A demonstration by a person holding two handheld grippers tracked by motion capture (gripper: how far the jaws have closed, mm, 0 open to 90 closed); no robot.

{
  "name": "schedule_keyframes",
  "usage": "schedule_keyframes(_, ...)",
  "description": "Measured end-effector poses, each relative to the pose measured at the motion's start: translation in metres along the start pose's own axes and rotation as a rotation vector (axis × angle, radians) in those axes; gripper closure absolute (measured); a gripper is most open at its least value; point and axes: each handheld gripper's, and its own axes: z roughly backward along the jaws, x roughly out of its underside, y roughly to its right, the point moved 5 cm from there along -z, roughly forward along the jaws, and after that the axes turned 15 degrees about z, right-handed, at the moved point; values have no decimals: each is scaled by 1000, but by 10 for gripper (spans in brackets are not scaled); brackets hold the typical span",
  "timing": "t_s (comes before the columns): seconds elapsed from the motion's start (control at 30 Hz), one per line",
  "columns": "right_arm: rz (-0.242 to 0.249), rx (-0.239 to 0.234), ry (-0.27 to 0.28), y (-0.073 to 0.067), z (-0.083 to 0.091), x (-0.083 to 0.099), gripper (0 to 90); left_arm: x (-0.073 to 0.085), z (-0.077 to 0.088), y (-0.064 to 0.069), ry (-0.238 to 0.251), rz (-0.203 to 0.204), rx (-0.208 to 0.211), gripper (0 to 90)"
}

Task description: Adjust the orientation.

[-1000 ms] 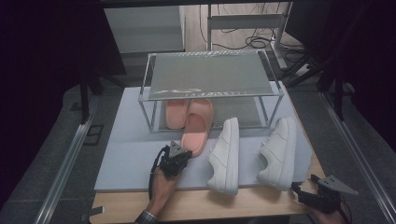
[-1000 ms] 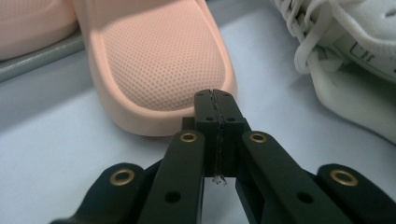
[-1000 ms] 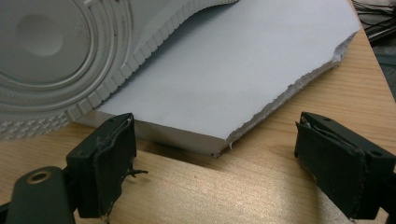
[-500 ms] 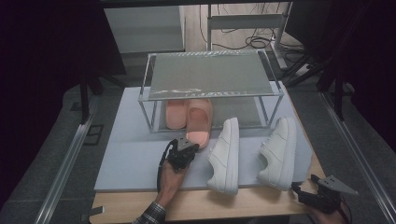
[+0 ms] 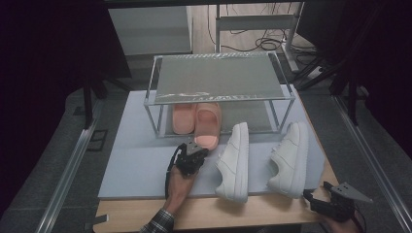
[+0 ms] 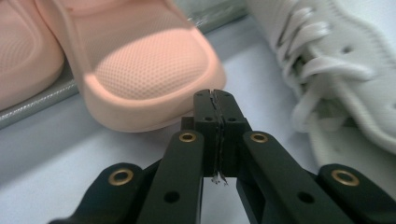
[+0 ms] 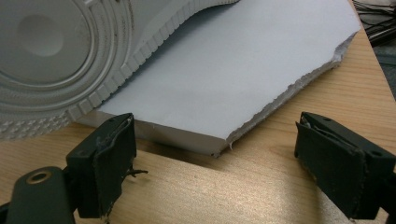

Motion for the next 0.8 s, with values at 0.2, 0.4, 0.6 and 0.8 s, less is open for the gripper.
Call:
schedule_keyframes(0.2,-1,-1,0,0,0,0,126,-7,-9,-4,-8,32,-4,895)
schedule_keyframes(0.4,-3,-2,2,0,0,0,126,-17,-20,-9,-12,49,-25,896)
schedule_keyframes(0.6,-5,-4,2,0,0,0,127,-27,-32,-12,-20,59,-49,897)
schedule_keyframes(0.8,-7,-5,3,0,0,0,126,-35,-41,-18,-25,90,-47,896)
